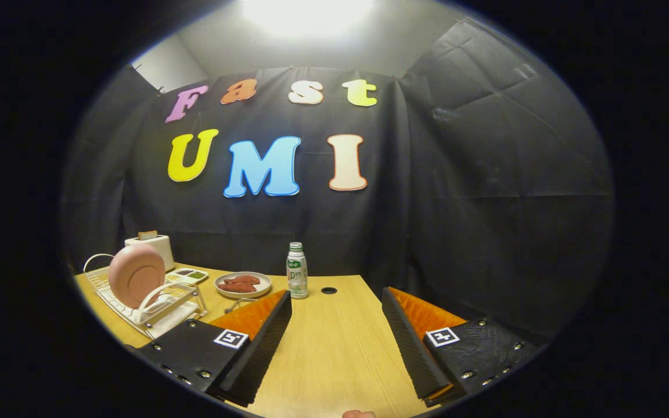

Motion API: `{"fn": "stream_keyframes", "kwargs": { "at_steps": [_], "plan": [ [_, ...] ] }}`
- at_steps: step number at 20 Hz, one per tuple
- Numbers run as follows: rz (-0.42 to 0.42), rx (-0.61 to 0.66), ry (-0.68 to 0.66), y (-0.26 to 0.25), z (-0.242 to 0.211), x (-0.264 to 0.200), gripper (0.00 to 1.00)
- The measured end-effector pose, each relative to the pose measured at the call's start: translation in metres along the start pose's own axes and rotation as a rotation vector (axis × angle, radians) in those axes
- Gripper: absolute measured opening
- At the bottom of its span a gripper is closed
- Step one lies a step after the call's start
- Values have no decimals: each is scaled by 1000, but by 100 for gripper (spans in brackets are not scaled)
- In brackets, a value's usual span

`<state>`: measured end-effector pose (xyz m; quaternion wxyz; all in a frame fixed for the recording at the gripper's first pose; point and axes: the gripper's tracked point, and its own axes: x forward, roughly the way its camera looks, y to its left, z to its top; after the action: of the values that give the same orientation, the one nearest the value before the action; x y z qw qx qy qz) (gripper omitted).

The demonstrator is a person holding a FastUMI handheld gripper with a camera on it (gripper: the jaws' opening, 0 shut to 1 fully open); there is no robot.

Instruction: Take the plate from the dish rack, then take the spoon from the basket and place it into the plate.

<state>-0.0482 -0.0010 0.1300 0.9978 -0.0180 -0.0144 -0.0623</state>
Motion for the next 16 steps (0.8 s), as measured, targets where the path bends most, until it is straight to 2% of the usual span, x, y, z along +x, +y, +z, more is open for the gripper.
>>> {"fn": "stream_keyframes", "kwargs": {
  "at_steps": [6, 11, 16],
  "plan": [
    [111, 35, 6, 102, 47, -19, 96],
    [216, 48, 23, 185, 79, -6, 96],
    [363, 49, 113, 265, 90, 14, 96]
  ]
}}
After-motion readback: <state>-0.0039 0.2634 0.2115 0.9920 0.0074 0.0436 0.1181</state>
